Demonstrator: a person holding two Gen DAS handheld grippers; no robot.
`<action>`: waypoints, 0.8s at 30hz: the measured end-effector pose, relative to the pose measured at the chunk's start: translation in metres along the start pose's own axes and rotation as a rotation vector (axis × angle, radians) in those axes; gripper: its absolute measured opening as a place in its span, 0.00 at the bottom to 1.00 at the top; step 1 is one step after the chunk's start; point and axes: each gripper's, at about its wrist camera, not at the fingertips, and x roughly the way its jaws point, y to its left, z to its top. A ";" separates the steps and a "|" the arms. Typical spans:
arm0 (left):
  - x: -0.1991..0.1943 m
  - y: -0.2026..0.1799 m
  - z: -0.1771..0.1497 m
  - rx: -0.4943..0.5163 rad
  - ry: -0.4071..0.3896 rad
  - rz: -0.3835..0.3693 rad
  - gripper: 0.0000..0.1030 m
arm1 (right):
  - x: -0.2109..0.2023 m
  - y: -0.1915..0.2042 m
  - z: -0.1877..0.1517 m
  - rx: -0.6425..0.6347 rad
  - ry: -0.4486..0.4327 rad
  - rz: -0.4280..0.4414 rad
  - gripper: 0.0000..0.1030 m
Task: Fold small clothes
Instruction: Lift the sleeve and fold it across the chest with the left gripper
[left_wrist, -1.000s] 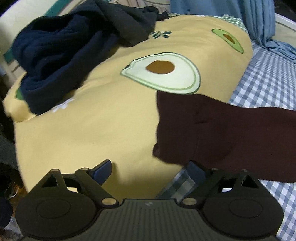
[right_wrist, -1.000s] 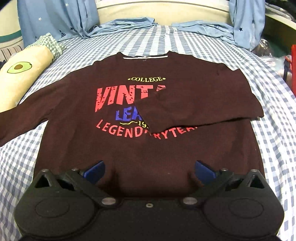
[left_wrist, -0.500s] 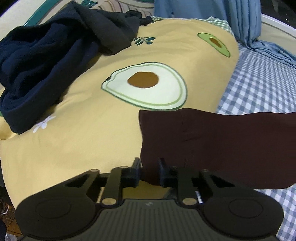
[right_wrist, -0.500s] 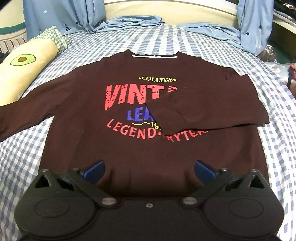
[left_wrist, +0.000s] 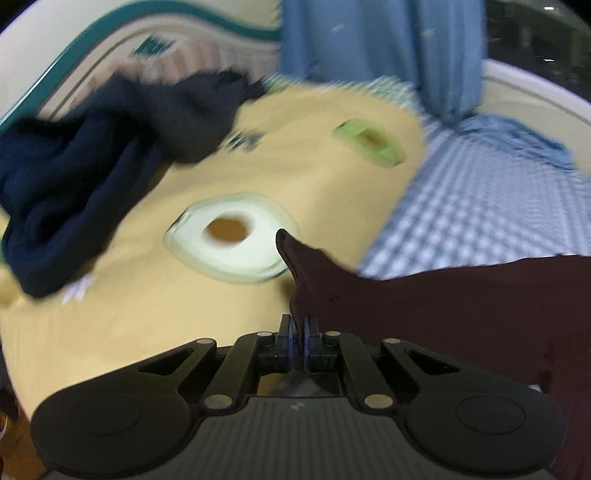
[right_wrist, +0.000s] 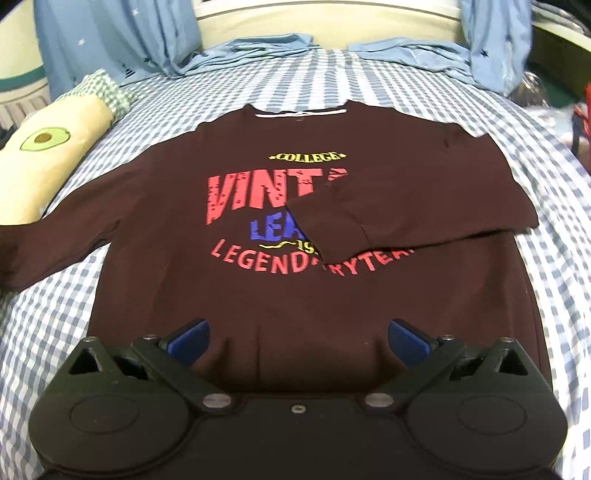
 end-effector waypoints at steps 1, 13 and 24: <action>-0.009 -0.011 0.004 0.020 -0.017 -0.020 0.03 | 0.000 -0.004 -0.002 0.013 -0.002 0.000 0.99; -0.101 -0.193 0.019 0.205 -0.103 -0.323 0.03 | -0.011 -0.064 -0.007 0.049 -0.040 -0.005 0.99; -0.133 -0.366 -0.065 0.401 -0.063 -0.474 0.03 | -0.017 -0.153 -0.014 0.035 -0.043 -0.078 0.99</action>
